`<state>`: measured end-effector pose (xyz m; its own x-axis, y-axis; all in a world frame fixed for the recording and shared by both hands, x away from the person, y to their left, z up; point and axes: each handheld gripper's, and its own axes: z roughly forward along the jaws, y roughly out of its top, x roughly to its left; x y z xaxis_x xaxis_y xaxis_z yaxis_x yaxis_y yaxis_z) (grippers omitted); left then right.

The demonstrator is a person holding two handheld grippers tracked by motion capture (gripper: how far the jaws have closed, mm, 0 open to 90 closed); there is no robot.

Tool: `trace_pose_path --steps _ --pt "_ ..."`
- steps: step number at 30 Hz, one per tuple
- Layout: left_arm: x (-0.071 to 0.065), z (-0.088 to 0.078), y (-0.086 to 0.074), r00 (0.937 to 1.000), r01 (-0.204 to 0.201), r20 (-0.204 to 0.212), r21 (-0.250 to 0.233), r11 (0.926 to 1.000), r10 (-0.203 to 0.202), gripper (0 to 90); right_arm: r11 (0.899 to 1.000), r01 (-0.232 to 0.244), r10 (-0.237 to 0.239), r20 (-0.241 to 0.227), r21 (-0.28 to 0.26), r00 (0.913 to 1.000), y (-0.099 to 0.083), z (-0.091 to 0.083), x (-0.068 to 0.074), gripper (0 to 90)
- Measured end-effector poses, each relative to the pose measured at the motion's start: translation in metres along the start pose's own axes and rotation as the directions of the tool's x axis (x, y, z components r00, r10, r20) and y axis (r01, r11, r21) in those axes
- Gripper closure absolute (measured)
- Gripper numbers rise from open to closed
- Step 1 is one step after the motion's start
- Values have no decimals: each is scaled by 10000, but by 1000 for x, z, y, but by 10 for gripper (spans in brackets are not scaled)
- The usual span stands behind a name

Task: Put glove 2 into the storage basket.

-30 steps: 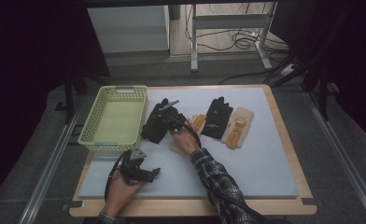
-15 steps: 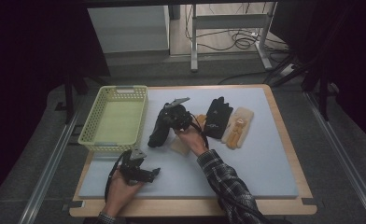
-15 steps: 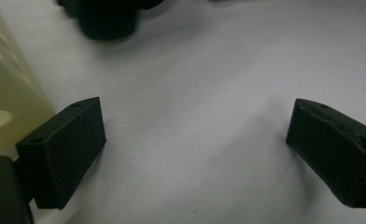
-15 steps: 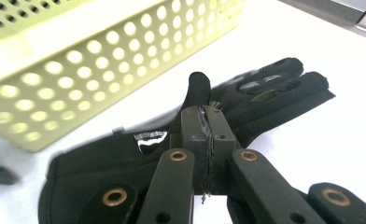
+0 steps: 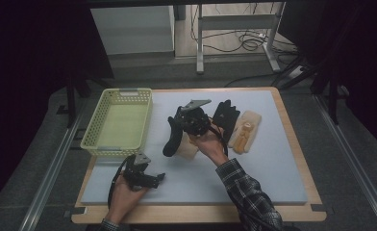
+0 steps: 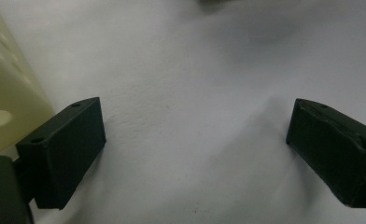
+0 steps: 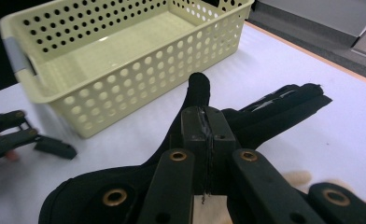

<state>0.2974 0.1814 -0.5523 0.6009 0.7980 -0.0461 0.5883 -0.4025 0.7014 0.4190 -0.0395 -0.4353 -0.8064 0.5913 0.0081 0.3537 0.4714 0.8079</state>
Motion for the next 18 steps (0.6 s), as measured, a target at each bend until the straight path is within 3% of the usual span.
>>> trace_pose_path --steps 12,14,18 --pt "0 0 0 10000 51 3 -39 10000 -51 48 9995 92 -98 -215 -297 9997 -19 -57 9 883" --pt "-1 0 0 10000 75 0 -36 10000 -75 48 9992 147 -159 -295 -380 9994 -29 -75 14 883" --pt "-1 0 0 10000 83 8 -25 10000 -83 48 9991 240 -253 -384 -341 9989 -48 -93 22 883"
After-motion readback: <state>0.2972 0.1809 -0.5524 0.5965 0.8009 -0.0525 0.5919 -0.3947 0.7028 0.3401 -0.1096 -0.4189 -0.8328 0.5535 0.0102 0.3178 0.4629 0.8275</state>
